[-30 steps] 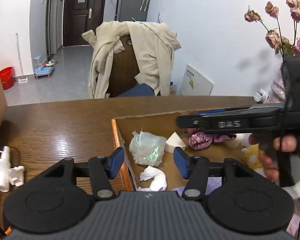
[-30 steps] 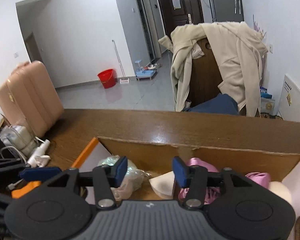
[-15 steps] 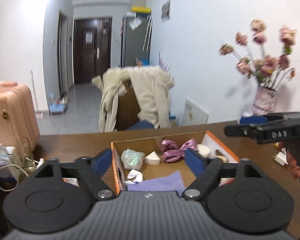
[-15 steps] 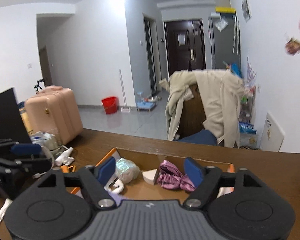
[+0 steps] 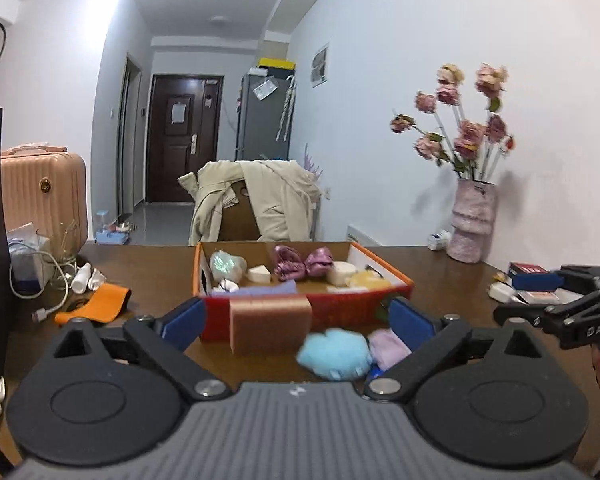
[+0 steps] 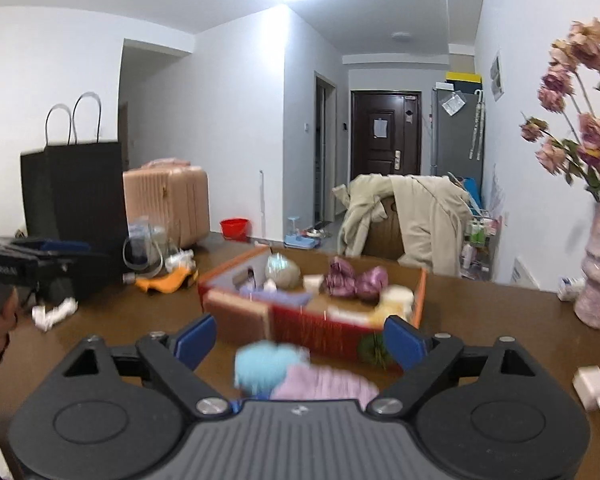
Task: Organize soft objects
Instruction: 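Bring both tools back to the items on the table, then grasp the blue tissue packet with the right gripper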
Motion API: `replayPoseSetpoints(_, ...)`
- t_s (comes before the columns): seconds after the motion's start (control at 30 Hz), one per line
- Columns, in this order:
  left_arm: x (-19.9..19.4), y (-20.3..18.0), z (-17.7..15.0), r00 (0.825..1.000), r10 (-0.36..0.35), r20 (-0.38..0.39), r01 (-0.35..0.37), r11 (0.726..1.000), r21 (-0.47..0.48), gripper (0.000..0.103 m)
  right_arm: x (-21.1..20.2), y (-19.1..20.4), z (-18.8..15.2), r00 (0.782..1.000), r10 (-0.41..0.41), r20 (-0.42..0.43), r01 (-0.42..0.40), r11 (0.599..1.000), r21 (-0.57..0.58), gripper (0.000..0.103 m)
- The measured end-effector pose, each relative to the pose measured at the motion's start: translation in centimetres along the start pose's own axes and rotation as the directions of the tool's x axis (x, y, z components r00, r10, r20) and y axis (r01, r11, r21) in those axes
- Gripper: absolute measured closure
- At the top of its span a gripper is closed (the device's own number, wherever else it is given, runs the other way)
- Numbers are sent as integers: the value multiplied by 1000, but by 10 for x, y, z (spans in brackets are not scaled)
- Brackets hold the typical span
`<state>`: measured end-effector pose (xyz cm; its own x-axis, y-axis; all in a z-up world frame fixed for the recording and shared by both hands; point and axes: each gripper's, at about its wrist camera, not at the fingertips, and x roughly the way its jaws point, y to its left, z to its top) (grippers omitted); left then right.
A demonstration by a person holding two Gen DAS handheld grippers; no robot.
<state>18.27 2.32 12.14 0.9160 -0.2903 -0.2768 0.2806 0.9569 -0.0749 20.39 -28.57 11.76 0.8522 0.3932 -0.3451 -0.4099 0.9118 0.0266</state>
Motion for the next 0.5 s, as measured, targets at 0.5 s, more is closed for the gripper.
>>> replayPoseSetpoints(0.5, 3, -24, -51, 994, -68, -90, 65, 997, -37, 2, -57, 12, -72, 996, -19, -88, 27, 995, 95, 12)
